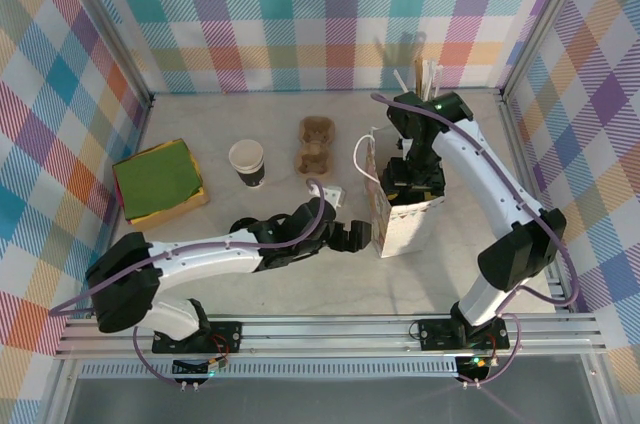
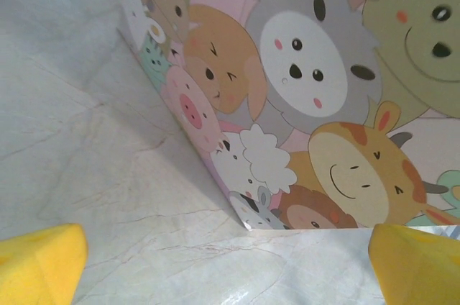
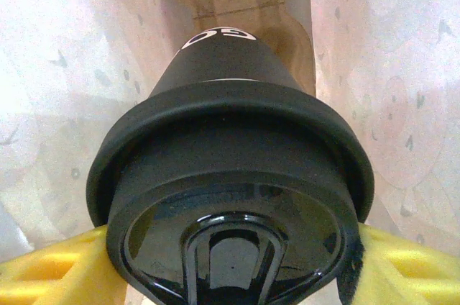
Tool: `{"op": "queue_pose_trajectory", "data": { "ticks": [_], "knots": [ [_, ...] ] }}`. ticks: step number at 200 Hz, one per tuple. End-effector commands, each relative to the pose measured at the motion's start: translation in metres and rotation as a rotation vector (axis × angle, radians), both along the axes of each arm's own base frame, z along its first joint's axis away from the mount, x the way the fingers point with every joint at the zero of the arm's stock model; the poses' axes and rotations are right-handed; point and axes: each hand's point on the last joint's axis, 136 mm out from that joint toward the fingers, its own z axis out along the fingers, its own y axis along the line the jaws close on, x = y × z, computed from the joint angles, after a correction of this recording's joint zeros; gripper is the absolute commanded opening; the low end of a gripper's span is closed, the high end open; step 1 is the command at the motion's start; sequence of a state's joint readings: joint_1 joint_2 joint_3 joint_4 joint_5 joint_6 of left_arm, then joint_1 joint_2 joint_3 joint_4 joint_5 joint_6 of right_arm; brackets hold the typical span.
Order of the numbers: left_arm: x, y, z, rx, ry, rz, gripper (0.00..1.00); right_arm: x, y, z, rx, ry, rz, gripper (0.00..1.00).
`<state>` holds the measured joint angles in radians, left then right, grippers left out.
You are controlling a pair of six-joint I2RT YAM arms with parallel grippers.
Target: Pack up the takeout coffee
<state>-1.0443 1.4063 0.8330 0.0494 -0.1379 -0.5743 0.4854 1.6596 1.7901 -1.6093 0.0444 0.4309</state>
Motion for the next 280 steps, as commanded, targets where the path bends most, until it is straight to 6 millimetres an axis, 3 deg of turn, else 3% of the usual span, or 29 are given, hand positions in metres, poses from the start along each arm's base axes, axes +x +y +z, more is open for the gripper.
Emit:
{"op": "queue_pose_trajectory", "data": {
  "ticks": [1, 70, 121, 280],
  "knots": [
    [0.005, 0.026, 0.001, 0.052, -0.026, 0.056, 1.00, -0.035, -0.018, 0.007, -0.079, 0.138, -0.001, 0.67],
    [0.013, 0.065, 0.030, 0.057, -0.092, 0.134, 1.00, -0.038, -0.017, 0.005, -0.070, 0.157, -0.001, 0.67],
    [0.018, 0.085, 0.041, 0.060, -0.122, 0.183, 1.00, -0.038, -0.017, 0.003, -0.060, 0.171, -0.011, 0.67],
    [0.016, 0.086, 0.031, 0.056, -0.096, 0.182, 1.00, -0.030, -0.024, -0.011, -0.134, 0.196, -0.001, 0.67]
  ]
}}
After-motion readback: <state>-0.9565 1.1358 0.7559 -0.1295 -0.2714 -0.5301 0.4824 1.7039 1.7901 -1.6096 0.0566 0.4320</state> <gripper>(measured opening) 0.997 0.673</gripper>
